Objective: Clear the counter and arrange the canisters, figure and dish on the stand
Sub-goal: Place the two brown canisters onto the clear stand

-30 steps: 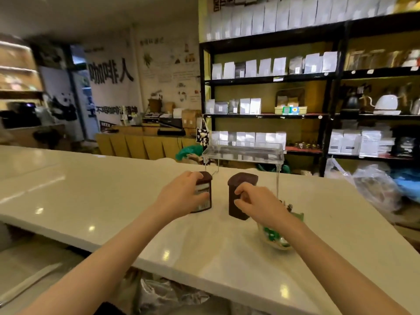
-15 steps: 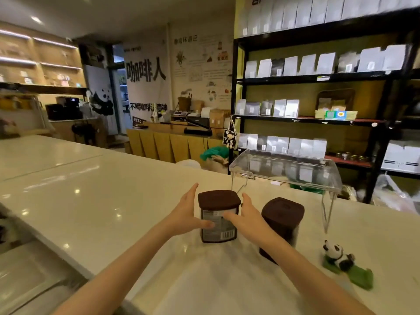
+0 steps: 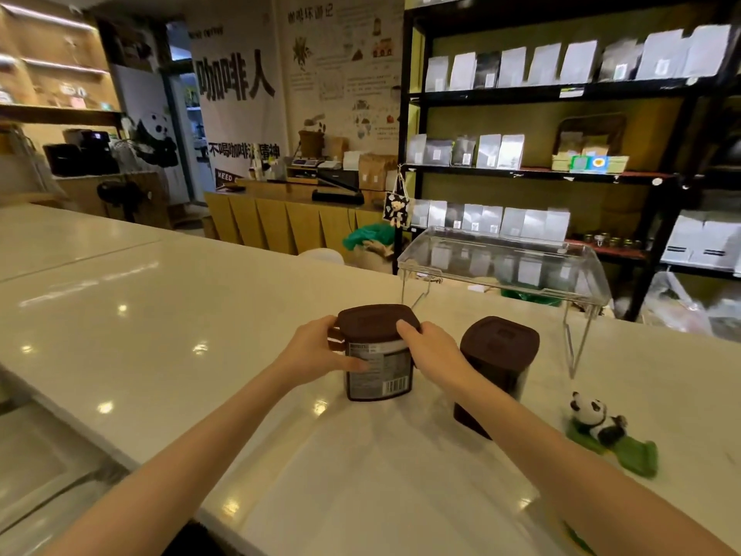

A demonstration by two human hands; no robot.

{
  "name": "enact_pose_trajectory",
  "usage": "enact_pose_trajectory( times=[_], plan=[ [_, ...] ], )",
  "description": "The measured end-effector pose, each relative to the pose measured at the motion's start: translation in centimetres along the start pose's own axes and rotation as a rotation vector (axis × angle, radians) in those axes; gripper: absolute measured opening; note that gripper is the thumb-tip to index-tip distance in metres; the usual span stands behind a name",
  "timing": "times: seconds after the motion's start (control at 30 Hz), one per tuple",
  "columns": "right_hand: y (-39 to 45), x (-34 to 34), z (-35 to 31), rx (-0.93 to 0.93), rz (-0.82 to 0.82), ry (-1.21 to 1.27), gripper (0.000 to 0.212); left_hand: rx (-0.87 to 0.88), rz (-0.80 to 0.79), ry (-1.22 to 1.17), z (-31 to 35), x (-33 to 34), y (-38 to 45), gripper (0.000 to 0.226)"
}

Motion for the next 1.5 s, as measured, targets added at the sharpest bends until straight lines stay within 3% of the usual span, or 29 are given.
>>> enact_pose_trajectory(
  times=[0.37, 0.53, 0.8, 0.97, 1.27, 1.37, 1.5],
  plan=[
    [1.9, -5.0, -5.7, -0.04, -0.019, 0.142, 0.036, 0.095, 0.015, 0.144, 8.0, -4.4, 1.8, 0.054],
    [3.9, -9.9, -8.8, -0.074, 0.064, 0.142, 0.044, 0.184, 0.05, 0.11, 13.0, -6.4, 4.7, 0.055],
    [9.0, -17.0, -10.6, -0.077, 0.219, 0.322, 0.035, 0.376, 0.178, 0.013, 18.2, -5.2, 11.3, 0.065],
    [13.5, -18.6, -7.4, 0.015, 0.324, 0.464, 0.028, 0.389, 0.279, 0.103, 18.2, -2.4, 15.4, 0.076],
    [19.4, -17.1, -1.4, 0.139, 0.345, 0.499, 0.022, 0.287, 0.235, 0.195, 14.6, 2.7, 20.4, 0.078],
    [20.8, -16.7, -0.7, 0.144, 0.33, 0.508, 0.014, 0.29, 0.208, 0.135, 13.8, 3.4, 21.2, 0.075],
    [22.5, -16.7, -0.5, 0.105, 0.313, 0.585, 0.019, 0.335, 0.15, 0.067, 13.7, 3.9, 22.2, 0.068]
  ],
)
Point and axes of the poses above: each hand's wrist, its own y-axis towards the middle knuckle, its own x-axis out of the palm, z = x × y, the point moved 10 cm from there along y, towards the middle knuckle, and after that the axes turned 13 degrees about -y, right-handed, at the moved point
